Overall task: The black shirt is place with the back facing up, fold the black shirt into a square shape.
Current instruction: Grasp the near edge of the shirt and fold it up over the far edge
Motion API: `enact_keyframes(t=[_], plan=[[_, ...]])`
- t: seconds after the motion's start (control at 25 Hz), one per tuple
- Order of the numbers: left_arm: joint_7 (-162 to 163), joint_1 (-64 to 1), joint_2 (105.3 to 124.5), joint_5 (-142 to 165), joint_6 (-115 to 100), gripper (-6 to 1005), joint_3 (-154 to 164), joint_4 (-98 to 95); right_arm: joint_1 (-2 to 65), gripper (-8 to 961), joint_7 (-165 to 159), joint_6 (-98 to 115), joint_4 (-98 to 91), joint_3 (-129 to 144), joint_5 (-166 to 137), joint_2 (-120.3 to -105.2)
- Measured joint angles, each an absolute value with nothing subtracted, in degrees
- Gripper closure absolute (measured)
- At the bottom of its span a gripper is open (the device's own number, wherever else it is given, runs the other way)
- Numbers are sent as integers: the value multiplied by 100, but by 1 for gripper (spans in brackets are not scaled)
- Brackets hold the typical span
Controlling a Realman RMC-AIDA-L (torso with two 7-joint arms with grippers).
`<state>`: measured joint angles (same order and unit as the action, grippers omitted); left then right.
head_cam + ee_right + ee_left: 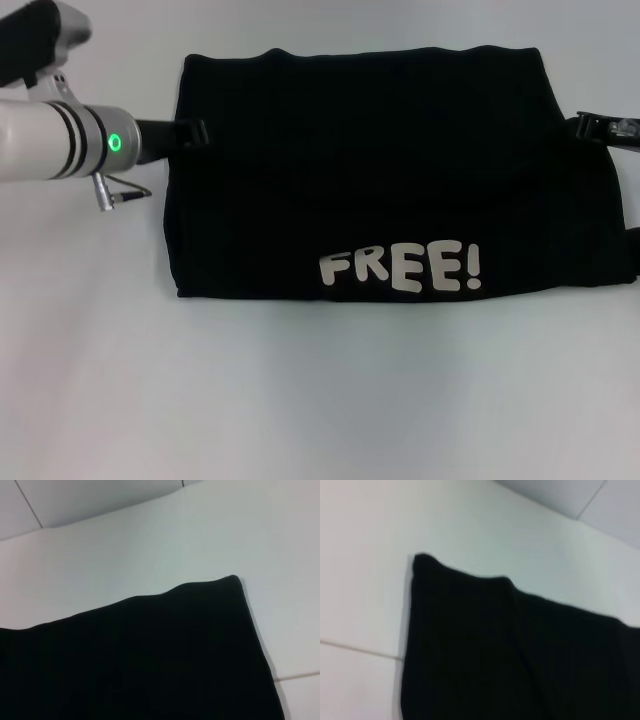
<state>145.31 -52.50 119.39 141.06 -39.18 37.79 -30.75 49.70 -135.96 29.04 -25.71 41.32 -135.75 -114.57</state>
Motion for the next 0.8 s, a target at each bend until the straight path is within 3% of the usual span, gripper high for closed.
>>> enact_keyframes(t=[0.8], plan=[[14491, -5352, 12039, 14064, -3346, 934, 4299, -2875, 5253, 783, -13544, 2371, -2384, 4476, -13602, -11514]])
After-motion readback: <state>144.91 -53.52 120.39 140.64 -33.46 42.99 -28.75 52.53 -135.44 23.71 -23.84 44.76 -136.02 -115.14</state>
